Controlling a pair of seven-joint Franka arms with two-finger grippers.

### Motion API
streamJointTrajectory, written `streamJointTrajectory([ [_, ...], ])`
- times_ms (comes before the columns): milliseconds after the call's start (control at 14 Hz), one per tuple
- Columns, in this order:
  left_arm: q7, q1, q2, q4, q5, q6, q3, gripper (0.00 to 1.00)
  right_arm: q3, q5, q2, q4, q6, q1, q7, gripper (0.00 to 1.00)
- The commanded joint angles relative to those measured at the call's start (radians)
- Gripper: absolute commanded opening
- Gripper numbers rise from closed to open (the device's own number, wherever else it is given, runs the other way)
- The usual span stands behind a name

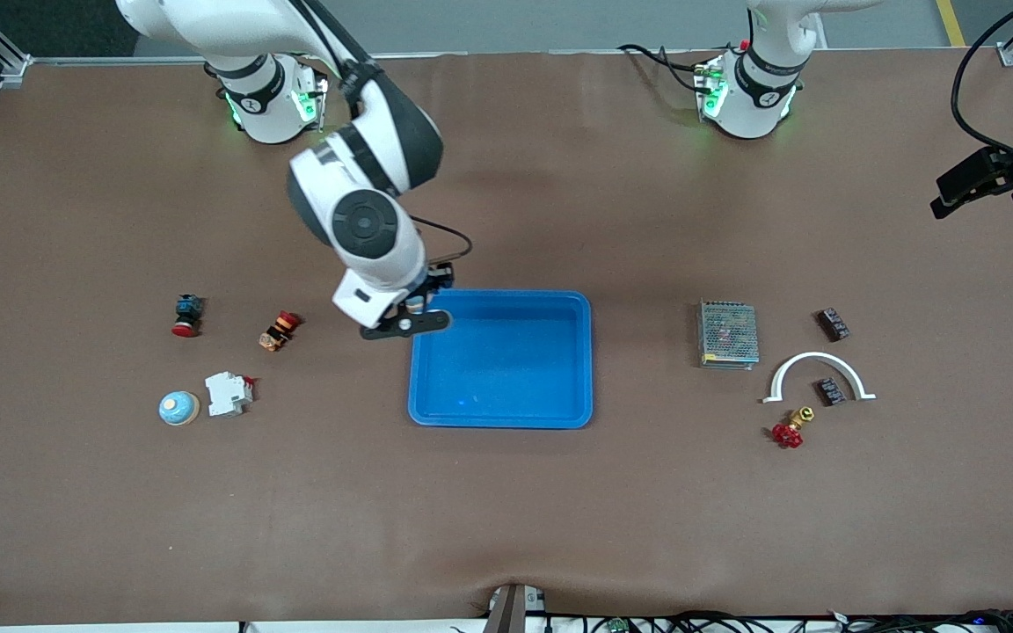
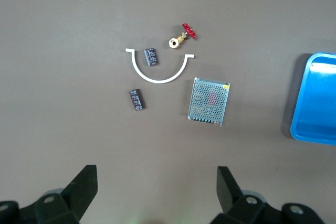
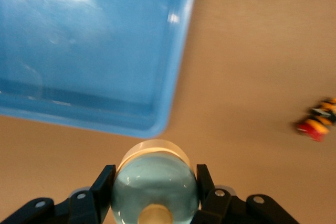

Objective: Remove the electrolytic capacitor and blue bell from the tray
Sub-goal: 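Carry the bell with the right gripper toward the white breaker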

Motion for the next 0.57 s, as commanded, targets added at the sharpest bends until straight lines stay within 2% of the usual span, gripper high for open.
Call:
streamJointTrajectory([
  [0, -0.008, 0.000, -0.009, -0.009, -0.018, 0.014, -0.007, 1.00, 0.013, -0.010, -0.127, -0.065, -0.088, -0.095, -0.167, 0.41],
  [285, -0.008, -0.007, 0.007, -0.016, -0.019, 0.007, -0.010, 1.00, 0.012, -0.015, -0.277, -0.196, -0.119, -0.241, -0.438, 0.41],
  [499, -0.010, -0.006, 0.007, -0.016, -0.018, 0.007, -0.010, 1.00, 0.012, -0.042, -0.328, -0.277, -0.104, -0.334, -0.609, 0.41],
])
